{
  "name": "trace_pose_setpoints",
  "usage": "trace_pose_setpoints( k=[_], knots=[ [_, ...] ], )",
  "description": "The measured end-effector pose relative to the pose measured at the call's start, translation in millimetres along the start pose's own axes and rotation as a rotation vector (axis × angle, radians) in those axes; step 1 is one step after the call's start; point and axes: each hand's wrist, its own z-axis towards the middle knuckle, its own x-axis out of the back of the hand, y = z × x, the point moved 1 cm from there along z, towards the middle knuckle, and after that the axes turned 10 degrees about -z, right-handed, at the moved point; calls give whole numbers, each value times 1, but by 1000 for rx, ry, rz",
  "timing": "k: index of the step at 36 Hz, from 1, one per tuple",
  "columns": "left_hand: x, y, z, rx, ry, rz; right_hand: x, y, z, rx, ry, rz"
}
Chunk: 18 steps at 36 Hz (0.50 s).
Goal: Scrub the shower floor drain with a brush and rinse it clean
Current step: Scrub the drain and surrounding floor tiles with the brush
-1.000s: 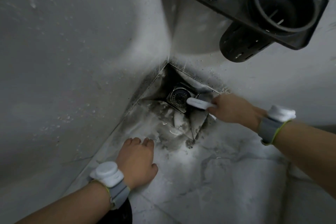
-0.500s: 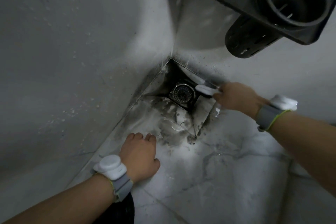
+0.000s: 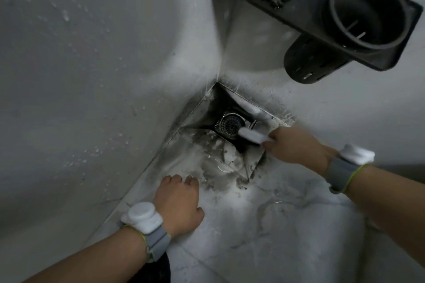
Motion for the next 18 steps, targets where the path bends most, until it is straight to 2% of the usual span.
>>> trace_pose_setpoints(
  k=[2, 5, 9, 11, 14, 18],
  knots=[
    [1, -1, 2, -2, 4, 4, 3, -1, 0, 4, -9, -1],
    [0, 1, 0, -3, -2, 16, 5, 9, 6, -74, 81, 4],
    [1, 1, 1, -2, 15, 14, -6, -4, 2, 22, -85, 21],
    [2, -1, 1, -9, 12, 30, 2, 1, 8, -10, -87, 31],
    [1, 1, 1, -8, 9, 26, 7, 19, 16, -100, 5, 64],
    [1, -1, 2, -6, 12, 22, -2, 5, 8, -4, -106, 29]
  ],
)
